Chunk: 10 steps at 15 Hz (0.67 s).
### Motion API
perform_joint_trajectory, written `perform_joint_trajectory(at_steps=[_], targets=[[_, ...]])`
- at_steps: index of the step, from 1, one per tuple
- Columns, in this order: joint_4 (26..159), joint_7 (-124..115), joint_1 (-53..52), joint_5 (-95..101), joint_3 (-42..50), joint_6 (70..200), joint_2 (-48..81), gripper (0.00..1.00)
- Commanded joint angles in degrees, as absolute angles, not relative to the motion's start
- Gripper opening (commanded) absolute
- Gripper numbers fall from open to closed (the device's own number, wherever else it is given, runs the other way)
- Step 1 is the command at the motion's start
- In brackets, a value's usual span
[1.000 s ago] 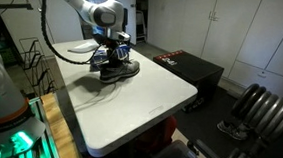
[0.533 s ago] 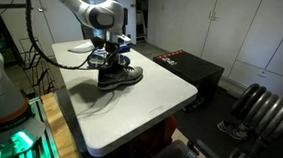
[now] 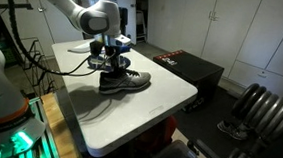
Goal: Remove the top shoe on the stacked shoes and put it on the left, pick up the shoe on the right and put it on top of the shoe on the left
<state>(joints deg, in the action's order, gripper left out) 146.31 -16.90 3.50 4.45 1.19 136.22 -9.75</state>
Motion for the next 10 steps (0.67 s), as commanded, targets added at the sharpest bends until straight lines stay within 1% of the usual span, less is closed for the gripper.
perform_joint_trajectory(at_steps=[1,2,3,4,5,7,10], targets=[[149.4,-17.0,5.3,7.3,1.5,141.3,-11.9,0.34],[149.4,-16.7,5.3,7.1,1.3,141.7,-12.2,0.33],[149.2,-17.1,5.4,7.5,1.0,141.8,-12.7,0.36],[149.1,-17.1,5.2,7.5,0.8,141.5,-13.5,0.42],[148.7,-17.2,4.9,7.9,0.2,138.9,-15.4,0.51],[148.1,-17.3,4.3,8.2,-1.1,134.5,-19.4,0.65],[145.4,-16.1,1.6,4.8,-3.6,128.5,-24.6,0.88]])
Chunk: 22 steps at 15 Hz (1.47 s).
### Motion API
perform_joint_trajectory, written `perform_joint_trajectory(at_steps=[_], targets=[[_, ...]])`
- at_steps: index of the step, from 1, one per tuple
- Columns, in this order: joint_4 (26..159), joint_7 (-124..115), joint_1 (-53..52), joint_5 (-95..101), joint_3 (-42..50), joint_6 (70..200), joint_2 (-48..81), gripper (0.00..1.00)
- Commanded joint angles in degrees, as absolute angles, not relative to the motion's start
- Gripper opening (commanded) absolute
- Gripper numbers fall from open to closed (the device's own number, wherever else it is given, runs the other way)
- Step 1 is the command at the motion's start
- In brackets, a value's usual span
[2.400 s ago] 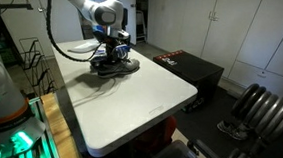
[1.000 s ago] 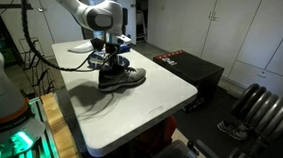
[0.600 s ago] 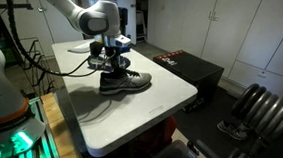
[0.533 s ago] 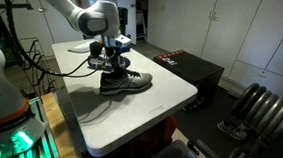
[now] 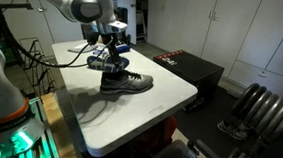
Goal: Remove the top shoe on the stacked shoes and put it on the left, pick up the shoe on the right and put it on top of the shoe on the left
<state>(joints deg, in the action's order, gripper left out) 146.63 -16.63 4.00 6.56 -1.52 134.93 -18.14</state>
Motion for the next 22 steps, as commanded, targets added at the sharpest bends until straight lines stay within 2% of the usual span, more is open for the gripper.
perform_joint_trajectory(at_steps=[1,3,9,16,17,22], targets=[[143.8,-15.8,0.4,3.4,-4.5,126.5,-25.2,0.95],[138.9,-15.9,-2.7,-0.9,-6.1,121.9,-24.2,1.0],[127.1,-23.2,-4.9,-2.1,-12.3,113.1,-13.5,1.0],[119.3,-31.3,-7.4,-0.6,-13.9,109.3,0.9,1.0],[123.0,-29.2,-7.4,-1.5,-12.8,112.2,-3.3,1.0],[120.3,-29.3,-8.7,-1.8,-12.8,111.8,0.9,1.0]])
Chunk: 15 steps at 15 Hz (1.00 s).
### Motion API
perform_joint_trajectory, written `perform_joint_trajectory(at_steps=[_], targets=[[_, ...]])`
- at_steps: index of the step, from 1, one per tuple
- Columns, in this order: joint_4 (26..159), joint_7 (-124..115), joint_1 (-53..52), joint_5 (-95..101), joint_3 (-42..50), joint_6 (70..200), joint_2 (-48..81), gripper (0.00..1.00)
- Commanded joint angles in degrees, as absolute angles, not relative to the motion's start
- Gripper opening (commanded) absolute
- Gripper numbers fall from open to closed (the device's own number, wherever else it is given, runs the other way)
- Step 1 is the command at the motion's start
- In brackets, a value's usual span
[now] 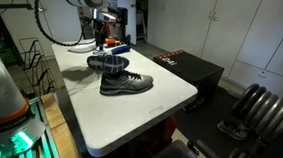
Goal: Remove the top shoe on the stacked shoes and put it on the left, pick up the shoe on the right and put it on top of the shoe on the left
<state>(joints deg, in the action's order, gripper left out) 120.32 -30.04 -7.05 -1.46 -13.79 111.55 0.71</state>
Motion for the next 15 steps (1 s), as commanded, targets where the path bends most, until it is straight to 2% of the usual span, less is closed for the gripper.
perform_joint_trajectory(at_steps=[1,6,15], targets=[[119.6,-33.3,-9.4,0.7,-13.3,111.9,1.9,1.0],[117.8,-47.6,-13.0,6.8,-14.1,109.4,5.5,1.0],[115.2,-62.5,-16.8,17.5,-12.6,116.2,11.5,1.0]])
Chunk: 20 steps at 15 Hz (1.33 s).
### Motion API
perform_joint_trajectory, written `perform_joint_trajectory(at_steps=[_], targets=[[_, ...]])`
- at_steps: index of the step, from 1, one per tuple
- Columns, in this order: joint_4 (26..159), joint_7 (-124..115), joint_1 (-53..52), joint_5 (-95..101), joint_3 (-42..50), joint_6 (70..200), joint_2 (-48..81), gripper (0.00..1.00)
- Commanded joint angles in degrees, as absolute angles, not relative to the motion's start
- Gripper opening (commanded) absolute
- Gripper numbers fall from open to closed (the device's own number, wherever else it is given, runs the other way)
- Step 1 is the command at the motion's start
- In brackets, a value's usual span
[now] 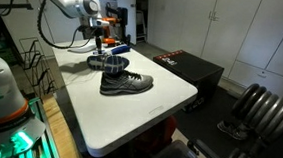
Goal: Remove the top shoe on the stacked shoes and put it on the left, pick up the shoe on the right and put it on top of the shoe on the left
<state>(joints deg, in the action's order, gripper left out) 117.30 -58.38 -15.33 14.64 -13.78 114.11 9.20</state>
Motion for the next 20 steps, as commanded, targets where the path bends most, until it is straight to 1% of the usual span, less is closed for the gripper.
perform_joint_trajectory(at_steps=[1,6,10,11,12,13,14,16,18,19,20], targets=[[114.8,-63.1,-16.9,17.8,-12.4,117.0,12.1,1.0],[111.9,-62.0,-17.0,14.4,-12.0,115.7,16.6,1.0],[110.4,-59.2,-17.1,12.2,-12.0,111.4,19.2,1.0],[110.0,-58.9,-17.2,12.0,-11.9,110.0,19.5,0.98],[109.7,-58.8,-17.3,11.5,-11.8,108.9,19.7,0.75],[109.3,-58.9,-17.4,11.2,-11.7,107.7,19.9,0.74],[109.0,-58.6,-17.5,10.9,-11.7,106.5,20.0,0.7],[108.7,-58.7,-17.6,10.3,-11.6,103.9,19.4,0.54],[108.8,-59.1,-17.8,9.8,-11.6,101.4,18.3,0.4],[109.1,-59.1,-17.9,9.7,-11.7,100.6,17.4,0.35],[109.5,-59.5,-18.0,9.9,-11.6,100.1,16.5,0.32]])
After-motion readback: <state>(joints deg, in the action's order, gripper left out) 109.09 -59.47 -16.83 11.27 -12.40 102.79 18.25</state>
